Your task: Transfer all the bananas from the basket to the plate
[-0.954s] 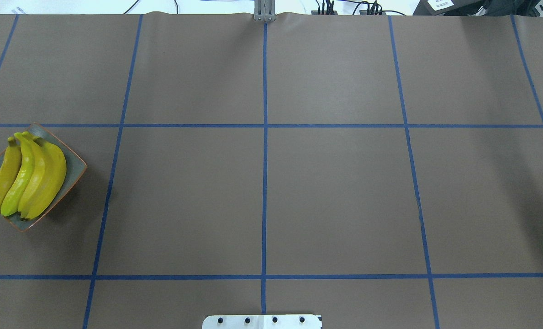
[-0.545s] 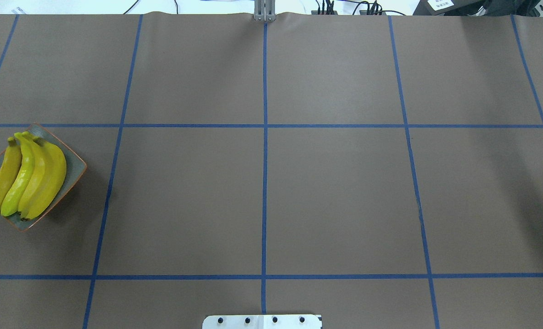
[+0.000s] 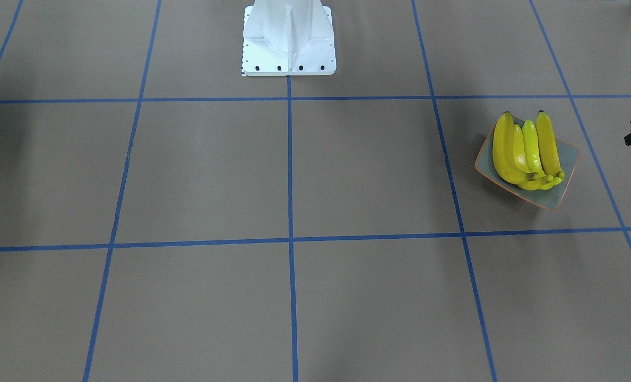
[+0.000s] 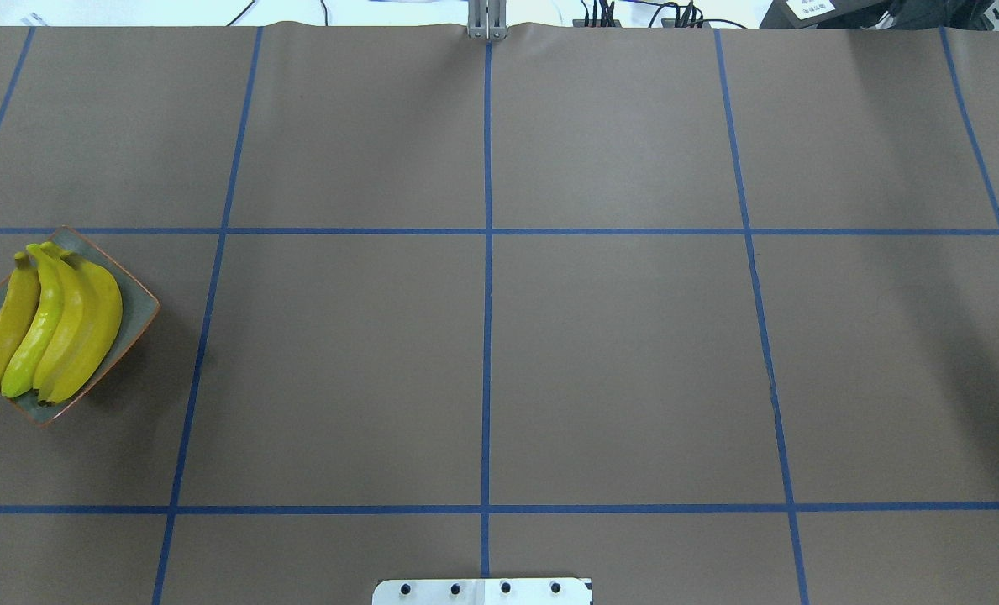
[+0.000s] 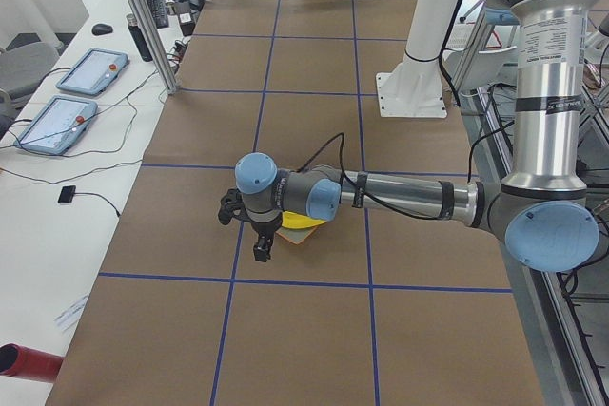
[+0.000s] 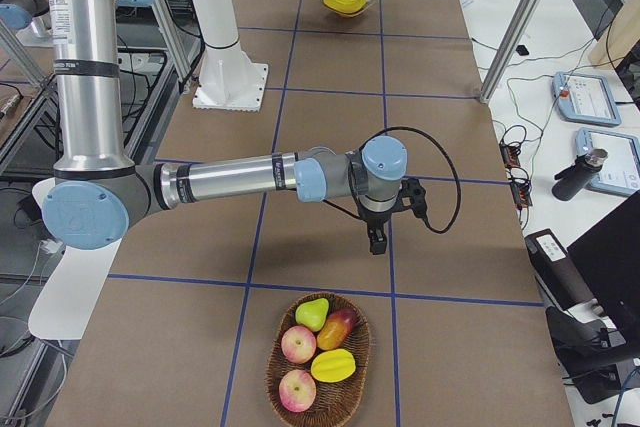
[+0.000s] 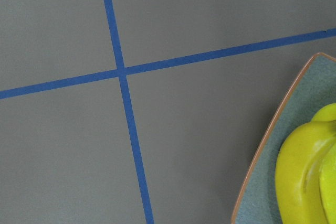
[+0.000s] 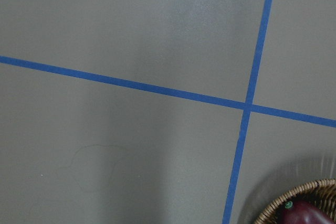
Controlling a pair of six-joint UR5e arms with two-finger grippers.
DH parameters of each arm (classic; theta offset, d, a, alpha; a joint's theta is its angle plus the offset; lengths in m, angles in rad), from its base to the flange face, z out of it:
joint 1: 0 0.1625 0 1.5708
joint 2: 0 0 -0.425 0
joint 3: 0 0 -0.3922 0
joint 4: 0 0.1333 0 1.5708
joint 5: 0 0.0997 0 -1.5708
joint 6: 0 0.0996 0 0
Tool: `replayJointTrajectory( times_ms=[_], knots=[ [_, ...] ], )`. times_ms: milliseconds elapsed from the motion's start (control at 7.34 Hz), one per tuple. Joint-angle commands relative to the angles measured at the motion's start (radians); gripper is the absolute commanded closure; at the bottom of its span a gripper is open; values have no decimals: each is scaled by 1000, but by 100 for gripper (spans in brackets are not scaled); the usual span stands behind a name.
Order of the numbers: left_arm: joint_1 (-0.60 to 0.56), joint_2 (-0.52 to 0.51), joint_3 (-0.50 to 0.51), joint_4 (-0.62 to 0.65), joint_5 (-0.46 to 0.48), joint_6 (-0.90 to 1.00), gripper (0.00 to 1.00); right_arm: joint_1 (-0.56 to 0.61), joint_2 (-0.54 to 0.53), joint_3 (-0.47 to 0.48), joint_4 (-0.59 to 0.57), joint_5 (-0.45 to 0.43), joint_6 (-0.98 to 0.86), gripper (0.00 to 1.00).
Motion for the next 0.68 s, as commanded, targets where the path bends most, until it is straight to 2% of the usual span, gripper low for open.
replayJointTrajectory(
  times_ms=[0, 545],
  knots=[
    [-1, 18, -48, 10, -41, -2, 0, 1, 0, 5, -3, 24, 0, 0],
    [-1, 6, -24, 3, -54, 1, 0, 23, 2, 10, -1, 23, 0, 0]
  ],
)
